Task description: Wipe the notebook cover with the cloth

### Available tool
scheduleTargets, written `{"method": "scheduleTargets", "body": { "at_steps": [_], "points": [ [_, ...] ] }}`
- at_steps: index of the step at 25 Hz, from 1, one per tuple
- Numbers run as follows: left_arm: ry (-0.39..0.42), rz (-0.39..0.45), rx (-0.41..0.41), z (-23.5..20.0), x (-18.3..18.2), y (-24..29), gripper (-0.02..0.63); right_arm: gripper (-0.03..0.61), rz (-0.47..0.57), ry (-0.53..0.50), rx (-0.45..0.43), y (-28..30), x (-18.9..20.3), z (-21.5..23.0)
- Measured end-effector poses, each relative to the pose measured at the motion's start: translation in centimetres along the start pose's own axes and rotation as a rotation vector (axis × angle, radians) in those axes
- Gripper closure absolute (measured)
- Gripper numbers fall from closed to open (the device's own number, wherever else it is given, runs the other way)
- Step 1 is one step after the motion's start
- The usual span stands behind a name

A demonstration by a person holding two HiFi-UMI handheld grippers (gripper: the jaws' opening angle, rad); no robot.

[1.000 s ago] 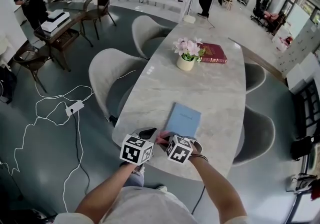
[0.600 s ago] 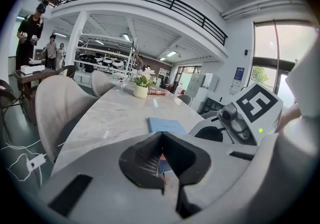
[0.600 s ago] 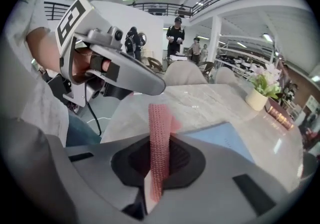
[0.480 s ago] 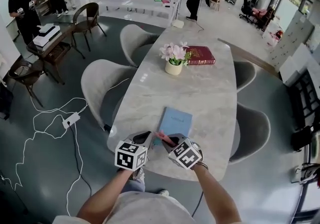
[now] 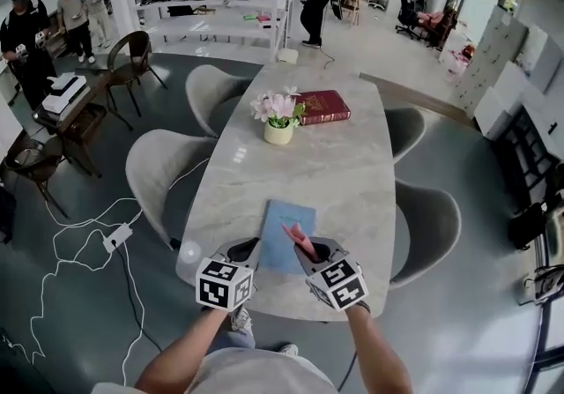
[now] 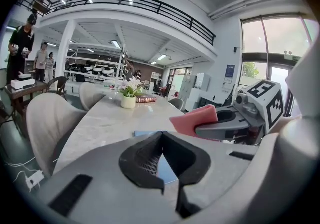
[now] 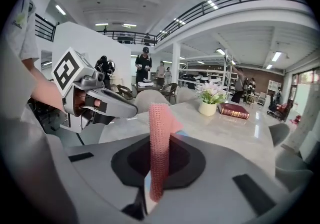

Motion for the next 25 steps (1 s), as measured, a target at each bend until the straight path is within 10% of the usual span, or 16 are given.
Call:
{"method": "scheduleTargets", "body": {
  "at_steps": [25],
  "points": [
    [0.095, 0.072, 0.029, 8.4, -3.3, -2.1, 0.606, 0.563, 0.335, 0.289, 0.206, -12.9, -2.0, 2.5]
  ]
}}
Point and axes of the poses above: the fingertips, and each gripper's own axes: y forward along the fingers, z to its right, x out of its underside, the point moved 3 cm from there along -y, backward along the fingers, and after that the axes turned 4 degrees about z, right-handed, at the moved point
